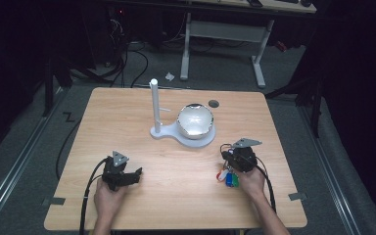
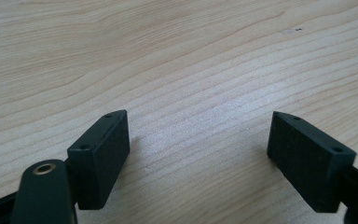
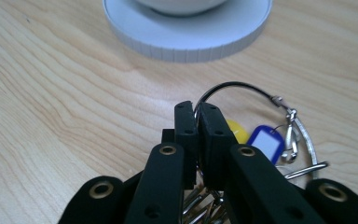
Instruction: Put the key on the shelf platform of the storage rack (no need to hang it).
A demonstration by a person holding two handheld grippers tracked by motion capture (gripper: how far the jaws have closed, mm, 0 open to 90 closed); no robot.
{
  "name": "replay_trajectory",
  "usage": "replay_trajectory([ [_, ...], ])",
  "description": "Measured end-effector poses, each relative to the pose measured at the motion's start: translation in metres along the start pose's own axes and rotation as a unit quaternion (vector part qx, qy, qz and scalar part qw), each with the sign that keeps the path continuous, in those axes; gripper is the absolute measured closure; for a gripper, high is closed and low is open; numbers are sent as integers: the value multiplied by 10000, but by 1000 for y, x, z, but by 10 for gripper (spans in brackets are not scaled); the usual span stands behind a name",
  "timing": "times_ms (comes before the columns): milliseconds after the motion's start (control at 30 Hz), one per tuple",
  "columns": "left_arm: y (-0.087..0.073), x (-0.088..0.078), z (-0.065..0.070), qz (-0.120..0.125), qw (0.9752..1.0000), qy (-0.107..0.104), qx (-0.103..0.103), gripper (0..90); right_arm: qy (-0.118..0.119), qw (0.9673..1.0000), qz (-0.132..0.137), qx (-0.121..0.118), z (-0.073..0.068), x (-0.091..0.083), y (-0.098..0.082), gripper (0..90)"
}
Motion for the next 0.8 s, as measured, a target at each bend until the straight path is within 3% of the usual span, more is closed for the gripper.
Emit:
replay_trajectory([
  [200,0,0,0,0,10000,0,0,214,-32,9997,211,-84,0,-15,7,877],
  [433,0,0,0,0,10000,0,0,214,49,9987,512,32,4,-34,19,878],
  [800,0,0,0,1,10000,-2,0,214,182,9972,725,-30,2,-53,31,878],
])
Point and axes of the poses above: each handheld gripper's, and its own axes: x roughly forward along the jaws, y roughly out of its top, z roughly to its right, the point moved 6 cm from there along x, roughly forward along the jaws, and after that the axes turned 11 degrees about x, right-handed, at the moved point
